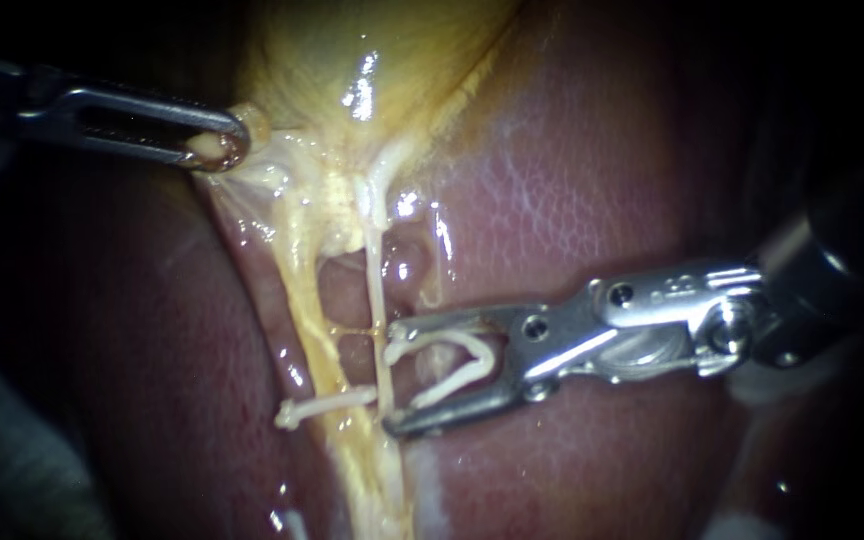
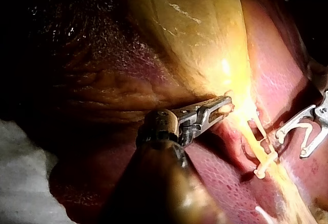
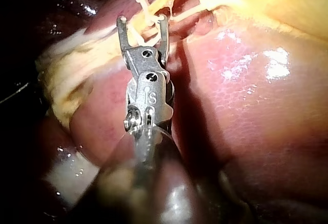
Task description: Clipping second clip left tube
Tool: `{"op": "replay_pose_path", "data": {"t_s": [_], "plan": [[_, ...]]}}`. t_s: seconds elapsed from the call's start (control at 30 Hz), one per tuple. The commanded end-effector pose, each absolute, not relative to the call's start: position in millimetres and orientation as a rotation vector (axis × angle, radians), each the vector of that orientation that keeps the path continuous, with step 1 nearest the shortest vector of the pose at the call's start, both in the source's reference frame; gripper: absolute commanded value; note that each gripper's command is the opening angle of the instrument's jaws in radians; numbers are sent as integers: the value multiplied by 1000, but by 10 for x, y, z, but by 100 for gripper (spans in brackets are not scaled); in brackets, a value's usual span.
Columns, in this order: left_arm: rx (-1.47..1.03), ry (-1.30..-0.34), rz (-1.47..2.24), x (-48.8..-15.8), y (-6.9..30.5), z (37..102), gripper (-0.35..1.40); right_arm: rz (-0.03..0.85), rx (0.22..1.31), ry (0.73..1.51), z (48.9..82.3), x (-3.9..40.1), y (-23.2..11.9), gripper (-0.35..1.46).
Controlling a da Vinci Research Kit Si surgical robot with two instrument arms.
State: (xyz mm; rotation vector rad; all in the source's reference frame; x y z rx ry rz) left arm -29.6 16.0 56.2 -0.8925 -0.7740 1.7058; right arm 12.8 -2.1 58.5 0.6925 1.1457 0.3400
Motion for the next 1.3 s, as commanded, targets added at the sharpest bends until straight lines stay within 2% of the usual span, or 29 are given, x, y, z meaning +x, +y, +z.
{"op": "replay_pose_path", "data": {"t_s": [0.03,0.63,1.3], "plan": [[-892,-774,1706,-296,160,561,-35,342,694,1148,588,130,-21,50],[-893,-773,1706,-296,159,561,-35,391,737,1141,644,141,-22,50],[-893,-772,1706,-297,159,562,-35,425,748,1140,667,150,-13,50]]}}
